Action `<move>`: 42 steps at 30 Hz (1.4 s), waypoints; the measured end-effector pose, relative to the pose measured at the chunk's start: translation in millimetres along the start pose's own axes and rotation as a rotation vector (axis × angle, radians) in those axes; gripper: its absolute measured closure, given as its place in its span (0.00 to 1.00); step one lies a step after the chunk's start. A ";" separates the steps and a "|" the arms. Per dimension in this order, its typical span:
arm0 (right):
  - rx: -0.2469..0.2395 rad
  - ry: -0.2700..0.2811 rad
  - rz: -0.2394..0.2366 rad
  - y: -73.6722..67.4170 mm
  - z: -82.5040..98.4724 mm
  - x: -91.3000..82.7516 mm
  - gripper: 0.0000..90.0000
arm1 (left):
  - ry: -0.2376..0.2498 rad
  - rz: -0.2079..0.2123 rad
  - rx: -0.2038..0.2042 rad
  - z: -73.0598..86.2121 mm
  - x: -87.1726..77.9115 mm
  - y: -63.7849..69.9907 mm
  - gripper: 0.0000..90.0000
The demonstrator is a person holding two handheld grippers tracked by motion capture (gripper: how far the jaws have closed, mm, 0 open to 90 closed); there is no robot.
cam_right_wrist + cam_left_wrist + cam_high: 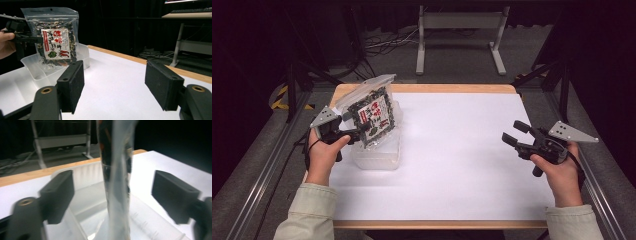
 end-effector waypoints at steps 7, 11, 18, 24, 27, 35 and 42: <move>-0.020 -0.001 -0.007 0.2 0.2 7.4 0.35 | 0.005 -0.044 0.045 -1.8 -30.6 5.5 0.13; -0.031 -0.003 -0.011 1.4 1.5 10.1 0.35 | 0.001 -0.049 0.055 2.1 -46.4 9.2 0.12; -0.029 -0.026 -0.013 4.5 12.8 12.9 0.34 | 0.018 -0.015 0.031 11.1 -71.7 16.6 0.12; -0.027 -0.038 -0.015 3.7 25.5 7.4 0.34 | -0.043 0.013 0.036 30.9 -83.6 22.5 0.12; -0.026 -0.054 -0.014 4.2 33.5 5.5 0.34 | -0.062 0.014 0.034 40.3 -87.3 22.2 0.12; -0.020 -0.083 -0.015 3.6 54.0 0.6 0.34 | -0.104 0.013 0.042 70.4 -87.4 21.6 0.11; -0.012 -0.101 -0.012 0.1 70.6 -2.0 0.34 | -0.088 -0.003 0.036 91.4 -80.9 20.1 0.09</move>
Point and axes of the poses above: each handheld gripper's, and its own axes: x roughly forward along the jaws, z roughly out of its underside, y roughly to its right, the point moved 9 cm from there along x, roughly forward along the jaws, and after that the axes turned 7 degrees about -x, right-handed, at the moved point
